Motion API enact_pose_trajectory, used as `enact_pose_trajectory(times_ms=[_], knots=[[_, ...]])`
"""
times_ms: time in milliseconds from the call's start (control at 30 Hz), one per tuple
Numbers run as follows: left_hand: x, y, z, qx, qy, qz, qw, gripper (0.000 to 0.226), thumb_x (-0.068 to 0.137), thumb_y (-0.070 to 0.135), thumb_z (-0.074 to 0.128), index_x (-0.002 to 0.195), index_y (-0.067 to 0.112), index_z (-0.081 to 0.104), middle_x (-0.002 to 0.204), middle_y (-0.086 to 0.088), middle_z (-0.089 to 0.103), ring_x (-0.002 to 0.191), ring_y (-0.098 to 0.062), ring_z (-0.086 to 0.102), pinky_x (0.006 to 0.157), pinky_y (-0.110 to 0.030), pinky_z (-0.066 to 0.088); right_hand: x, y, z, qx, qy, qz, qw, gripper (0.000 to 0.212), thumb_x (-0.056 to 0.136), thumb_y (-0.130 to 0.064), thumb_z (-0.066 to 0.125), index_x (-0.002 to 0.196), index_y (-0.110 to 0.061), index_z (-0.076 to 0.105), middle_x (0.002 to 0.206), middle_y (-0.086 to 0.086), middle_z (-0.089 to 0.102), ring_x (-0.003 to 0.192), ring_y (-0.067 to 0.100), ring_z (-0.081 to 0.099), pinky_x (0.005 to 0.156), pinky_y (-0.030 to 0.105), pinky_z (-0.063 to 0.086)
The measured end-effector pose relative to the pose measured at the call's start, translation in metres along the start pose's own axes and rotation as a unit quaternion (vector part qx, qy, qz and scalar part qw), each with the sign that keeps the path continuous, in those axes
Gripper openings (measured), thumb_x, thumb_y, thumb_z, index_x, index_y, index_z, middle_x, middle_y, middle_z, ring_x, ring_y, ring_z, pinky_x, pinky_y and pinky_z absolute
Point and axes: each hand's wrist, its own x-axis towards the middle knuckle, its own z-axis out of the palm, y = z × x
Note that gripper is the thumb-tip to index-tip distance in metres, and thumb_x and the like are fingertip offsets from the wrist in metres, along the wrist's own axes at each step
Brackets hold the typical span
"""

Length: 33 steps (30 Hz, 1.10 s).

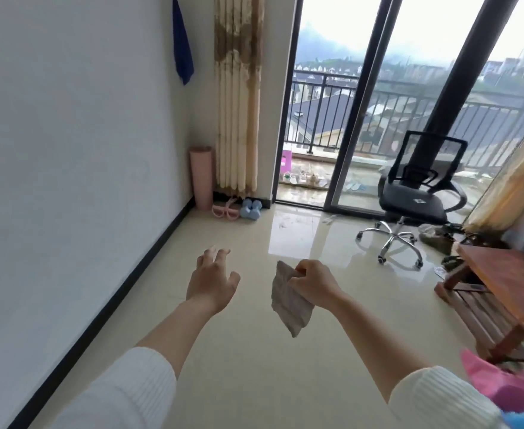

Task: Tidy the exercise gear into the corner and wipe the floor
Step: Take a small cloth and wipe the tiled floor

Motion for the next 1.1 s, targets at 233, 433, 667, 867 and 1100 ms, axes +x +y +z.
enact_pose_trajectory(times_ms=[233, 433, 667, 867, 1100], knots=[[0.169, -0.007, 0.048, -0.010, 0.026, -0.043, 0.999, 0.053, 0.090, 0.026, 0.049, 0.141, 0.016, 0.035, 0.152, -0.010, 0.024, 0.138, -0.024, 0.023, 0.105, -0.039, 0.034, 0.193, -0.006, -0.012, -0.043, -0.031, -0.043, 0.998, 0.008, 0.078, -0.012, 0.049, 0.076, -0.012, 0.057, 0.073, 0.000, 0.058, 0.068, 0.017, 0.052, 0.056, 0.025, 0.039], [0.308, 0.002, 0.094, -0.029, 0.041, -0.105, 0.993, 0.054, 0.091, 0.028, 0.047, 0.142, 0.017, 0.033, 0.152, -0.010, 0.023, 0.138, -0.024, 0.023, 0.104, -0.039, 0.035, 0.365, -0.008, -0.029, -0.077, -0.081, -0.080, 0.990, 0.009, 0.081, -0.013, 0.052, 0.072, -0.013, 0.055, 0.070, -0.002, 0.055, 0.062, 0.011, 0.048, 0.053, 0.022, 0.037], [0.430, -0.030, 0.125, -0.033, 0.054, -0.196, 0.979, 0.054, 0.092, 0.028, 0.045, 0.143, 0.017, 0.032, 0.153, -0.009, 0.023, 0.138, -0.022, 0.022, 0.103, -0.038, 0.036, 0.535, -0.032, -0.009, -0.110, -0.140, -0.110, 0.978, 0.018, 0.085, -0.019, 0.048, 0.083, -0.007, 0.062, 0.074, 0.004, 0.063, 0.071, 0.021, 0.058, 0.061, 0.029, 0.045], [0.522, -0.095, 0.165, -0.049, 0.075, -0.277, 0.957, 0.053, 0.092, 0.027, 0.045, 0.142, 0.015, 0.033, 0.151, -0.009, 0.025, 0.136, -0.022, 0.024, 0.102, -0.036, 0.036, 0.658, -0.051, 0.057, -0.149, -0.202, -0.139, 0.958, 0.014, 0.085, -0.018, 0.048, 0.077, -0.011, 0.056, 0.072, 0.001, 0.059, 0.063, 0.016, 0.052, 0.052, 0.025, 0.039], [0.618, -0.169, 0.215, -0.072, 0.054, -0.380, 0.921, 0.053, 0.091, 0.025, 0.044, 0.141, 0.013, 0.033, 0.149, -0.008, 0.029, 0.134, -0.024, 0.027, 0.104, -0.039, 0.035, 0.789, -0.073, 0.144, -0.190, -0.275, -0.133, 0.933, 0.020, 0.085, -0.023, 0.048, 0.067, -0.017, 0.048, 0.066, -0.001, 0.052, 0.057, 0.016, 0.045, 0.053, 0.026, 0.035]])
